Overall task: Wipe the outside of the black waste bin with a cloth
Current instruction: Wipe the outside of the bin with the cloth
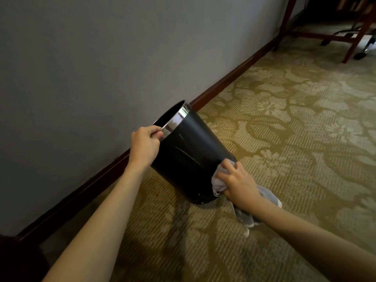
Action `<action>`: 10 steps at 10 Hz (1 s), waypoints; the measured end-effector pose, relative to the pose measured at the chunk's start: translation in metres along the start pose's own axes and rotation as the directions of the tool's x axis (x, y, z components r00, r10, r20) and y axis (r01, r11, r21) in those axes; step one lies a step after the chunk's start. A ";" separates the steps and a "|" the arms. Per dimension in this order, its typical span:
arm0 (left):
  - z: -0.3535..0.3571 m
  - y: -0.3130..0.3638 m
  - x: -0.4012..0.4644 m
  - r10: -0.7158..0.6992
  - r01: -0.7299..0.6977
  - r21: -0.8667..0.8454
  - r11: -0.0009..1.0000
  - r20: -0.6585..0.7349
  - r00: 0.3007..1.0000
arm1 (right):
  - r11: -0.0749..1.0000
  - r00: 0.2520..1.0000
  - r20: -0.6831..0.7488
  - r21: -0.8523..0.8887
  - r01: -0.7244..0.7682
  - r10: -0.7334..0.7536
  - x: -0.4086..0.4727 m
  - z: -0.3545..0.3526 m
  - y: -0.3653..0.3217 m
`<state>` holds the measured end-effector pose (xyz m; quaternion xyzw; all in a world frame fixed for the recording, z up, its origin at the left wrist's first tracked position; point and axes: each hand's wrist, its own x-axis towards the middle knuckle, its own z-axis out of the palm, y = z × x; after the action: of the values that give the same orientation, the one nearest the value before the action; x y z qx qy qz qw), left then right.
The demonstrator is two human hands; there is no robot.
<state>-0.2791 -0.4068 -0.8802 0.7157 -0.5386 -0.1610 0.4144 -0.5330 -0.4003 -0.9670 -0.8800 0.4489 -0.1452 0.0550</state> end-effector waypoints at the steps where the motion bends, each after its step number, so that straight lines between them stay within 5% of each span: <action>1: 0.002 0.003 -0.005 0.000 -0.001 0.014 1.000 0.017 1.000 | 0.999 0.999 0.016 -0.015 0.042 -0.042 0.002 -0.001 0.004; 2: 0.007 0.013 -0.009 0.026 -0.027 0.019 0.999 0.049 0.998 | 0.999 0.996 -0.081 0.023 -0.030 0.031 0.017 -0.018 -0.007; 4: 0.022 0.034 -0.015 0.121 -0.128 0.090 0.988 0.080 0.989 | 0.988 0.930 -0.365 0.115 0.104 -0.055 0.059 -0.057 -0.037; 6: 0.022 0.037 -0.014 0.089 -0.100 0.074 0.992 0.134 0.987 | 0.987 0.900 -0.413 0.015 0.161 -0.140 0.044 -0.049 -0.033; 7: 0.024 0.036 -0.012 0.071 -0.083 0.066 0.994 0.158 0.985 | 0.973 0.937 -0.263 -0.049 0.227 -0.232 0.026 -0.024 -0.022; 8: 0.025 0.036 -0.010 0.059 -0.068 0.054 0.996 0.157 0.986 | 0.993 0.993 0.010 -0.007 0.121 -0.121 -0.002 0.001 -0.020; 9: 0.027 0.037 -0.013 0.065 -0.074 0.050 0.996 0.158 0.985 | 0.967 0.956 0.214 -0.111 0.228 -0.200 -0.015 0.012 -0.015; 10: 0.029 0.036 -0.015 0.071 -0.081 0.057 0.995 0.164 0.984 | 0.964 0.952 0.181 -0.061 0.260 -0.245 -0.013 0.000 -0.012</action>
<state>-0.3268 -0.4084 -0.8732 0.6918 -0.6024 -0.1855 0.3522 -0.5312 -0.3826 -0.9673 -0.9409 0.3319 -0.0558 0.0374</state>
